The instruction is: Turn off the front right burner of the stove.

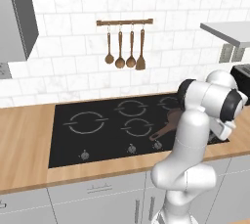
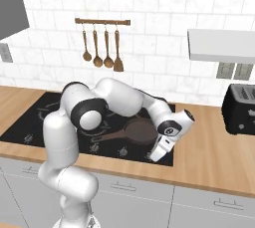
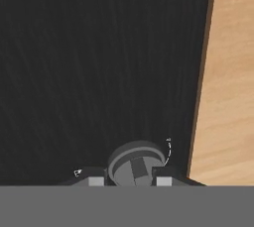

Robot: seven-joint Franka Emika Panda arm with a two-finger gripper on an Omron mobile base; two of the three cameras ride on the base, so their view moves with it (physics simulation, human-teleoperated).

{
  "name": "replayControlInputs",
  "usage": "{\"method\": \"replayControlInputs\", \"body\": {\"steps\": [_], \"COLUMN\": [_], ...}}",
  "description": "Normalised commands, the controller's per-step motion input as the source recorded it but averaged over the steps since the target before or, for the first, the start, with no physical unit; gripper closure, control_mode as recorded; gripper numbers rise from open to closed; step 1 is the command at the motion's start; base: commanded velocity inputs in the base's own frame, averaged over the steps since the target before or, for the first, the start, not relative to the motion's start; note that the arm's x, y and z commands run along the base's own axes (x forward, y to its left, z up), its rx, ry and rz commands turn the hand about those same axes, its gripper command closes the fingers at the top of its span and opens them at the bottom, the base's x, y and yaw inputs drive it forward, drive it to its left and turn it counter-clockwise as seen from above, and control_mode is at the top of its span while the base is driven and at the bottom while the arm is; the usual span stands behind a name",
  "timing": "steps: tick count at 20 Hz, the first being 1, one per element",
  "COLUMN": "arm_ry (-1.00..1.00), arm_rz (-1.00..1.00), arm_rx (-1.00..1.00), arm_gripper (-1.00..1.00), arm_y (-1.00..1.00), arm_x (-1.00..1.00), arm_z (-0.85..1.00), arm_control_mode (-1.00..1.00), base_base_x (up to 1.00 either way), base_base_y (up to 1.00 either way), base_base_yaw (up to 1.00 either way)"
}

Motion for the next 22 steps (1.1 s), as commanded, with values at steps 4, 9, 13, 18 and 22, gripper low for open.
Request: {"method": "replayControlInputs", "body": {"steps": [4,9,13,18,22], "arm_ry": [0.0,-0.01,0.0,0.0,0.0], "arm_rz": [-0.22,-0.39,-0.52,-0.59,-0.67], "arm_rx": [0.0,-0.01,-0.04,-0.04,-0.05], "arm_gripper": [1.0,1.0,1.0,1.0,1.0], "arm_y": [0.0,0.09,0.19,0.24,0.31], "arm_x": [-0.05,0.0,0.0,0.0,0.1], "arm_z": [0.0,0.0,0.0,0.0,0.0], "arm_control_mode": [-1.0,-1.0,-1.0,-1.0,-1.0], "base_base_x": [0.0,0.0,0.0,0.0,0.0], "base_base_y": [0.0,0.0,0.0,0.0,0.0], "base_base_yaw": [0.0,0.0,0.0,0.0,0.0]}}
